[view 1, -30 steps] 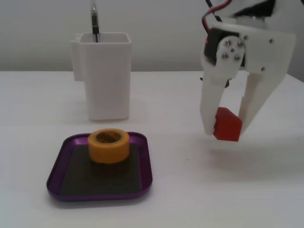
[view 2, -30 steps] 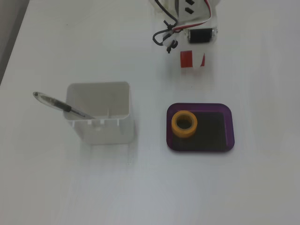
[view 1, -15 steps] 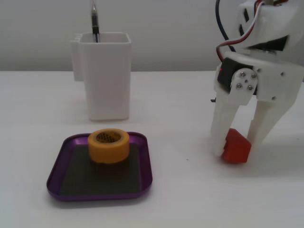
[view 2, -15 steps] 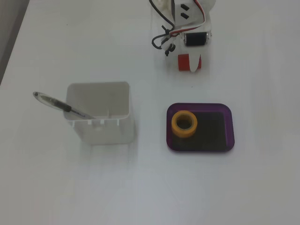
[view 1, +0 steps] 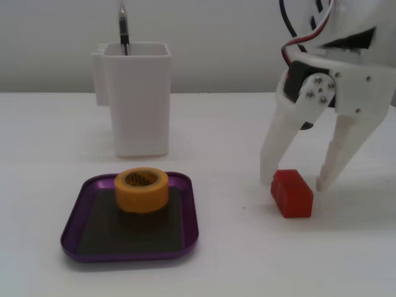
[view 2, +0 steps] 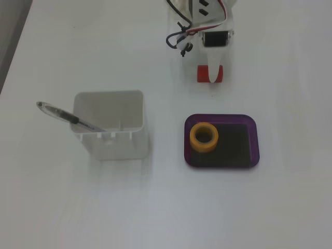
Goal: Remove the cube from the box.
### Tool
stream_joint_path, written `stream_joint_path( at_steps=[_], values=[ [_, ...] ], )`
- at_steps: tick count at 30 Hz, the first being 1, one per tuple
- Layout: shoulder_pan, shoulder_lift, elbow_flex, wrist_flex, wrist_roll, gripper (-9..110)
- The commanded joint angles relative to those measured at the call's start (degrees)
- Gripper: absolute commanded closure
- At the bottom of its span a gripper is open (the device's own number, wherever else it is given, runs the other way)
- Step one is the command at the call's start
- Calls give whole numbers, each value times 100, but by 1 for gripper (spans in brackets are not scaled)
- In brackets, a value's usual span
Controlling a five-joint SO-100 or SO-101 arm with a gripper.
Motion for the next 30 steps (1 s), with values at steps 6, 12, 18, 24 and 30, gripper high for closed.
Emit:
stream_joint_path(
  at_steps=[6, 12, 18, 24, 30],
  values=[
    [18, 2232, -888, 642, -624, 81],
    [378, 4702, 554, 589, -1424, 81],
    [1107, 7277, 2760, 70, -1503, 81],
    [1178, 8350, 3964, 413, -1222, 81],
    [1151, 8068, 4104, 668, -343, 82]
  ],
)
